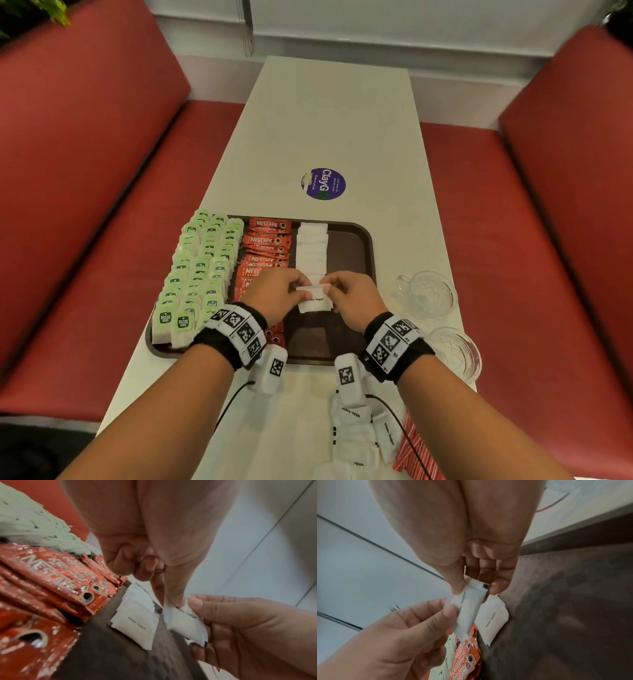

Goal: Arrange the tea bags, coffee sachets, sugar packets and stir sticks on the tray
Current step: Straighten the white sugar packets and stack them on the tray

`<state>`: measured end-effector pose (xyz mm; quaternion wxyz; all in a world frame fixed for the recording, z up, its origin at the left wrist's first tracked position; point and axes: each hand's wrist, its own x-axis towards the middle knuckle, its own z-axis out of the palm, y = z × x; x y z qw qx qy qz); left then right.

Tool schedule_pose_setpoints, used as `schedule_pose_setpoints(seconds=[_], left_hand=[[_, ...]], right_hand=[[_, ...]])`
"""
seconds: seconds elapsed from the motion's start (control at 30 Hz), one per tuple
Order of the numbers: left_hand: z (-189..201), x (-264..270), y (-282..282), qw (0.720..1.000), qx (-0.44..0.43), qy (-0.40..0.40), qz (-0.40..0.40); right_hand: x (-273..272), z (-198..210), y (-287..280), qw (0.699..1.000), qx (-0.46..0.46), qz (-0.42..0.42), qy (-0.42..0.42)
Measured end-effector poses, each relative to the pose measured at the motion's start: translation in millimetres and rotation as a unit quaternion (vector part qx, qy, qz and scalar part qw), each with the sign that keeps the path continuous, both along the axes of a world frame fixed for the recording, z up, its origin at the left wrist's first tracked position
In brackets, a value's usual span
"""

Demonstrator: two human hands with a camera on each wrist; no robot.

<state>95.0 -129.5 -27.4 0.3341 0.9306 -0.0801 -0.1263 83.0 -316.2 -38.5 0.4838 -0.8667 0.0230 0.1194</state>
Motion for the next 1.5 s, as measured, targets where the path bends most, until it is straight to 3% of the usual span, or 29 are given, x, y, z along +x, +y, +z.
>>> schedule_pose_setpoints(seconds=[0.2,0.4,0.63,0.87,1.07,1.17,1.27,1.37,1.5], left_hand=[[-9.9,11.0,-2.1,0.995,0.07,0.043,0.05],[-13.8,15.7,-5.4,0.985,0.154,0.016,0.07],[-13.6,10.9,-9.7,0.97,0.244,0.02,-0.013],[-12.4,13.0,-12.2,0.971,0.237,0.006,-0.018],[9.4,-12.6,-5.7,0.984,0.167,-0.056,0.001],[22.6,-39.9,-11.5,0.984,0.15,-0.082,-0.044],[28.8,-71.7,-24.2,0.981,0.142,-0.055,-0.12],[20.1,-97.9,-38.1,0.968,0.154,-0.018,-0.198],[-0.3,-122.7,-54.8,0.959,0.158,0.011,-0.236]], right_hand=[[4.0,-9.1,-1.6,0.989,-0.13,0.018,0.066],[8.6,-9.5,3.3,0.974,-0.207,0.056,0.08],[12.6,-15.0,15.3,0.962,-0.235,0.106,0.088],[13.0,-11.2,17.7,0.955,-0.259,0.119,0.085],[-18.3,19.1,0.0,0.958,-0.253,0.126,0.04],[-48.0,33.6,-16.6,0.963,-0.233,0.133,0.026],[-80.0,39.6,-31.5,0.959,-0.239,0.146,0.046],[-106.8,33.7,-43.9,0.946,-0.277,0.158,0.067],[-132.6,26.2,-58.2,0.922,-0.333,0.179,0.088]])
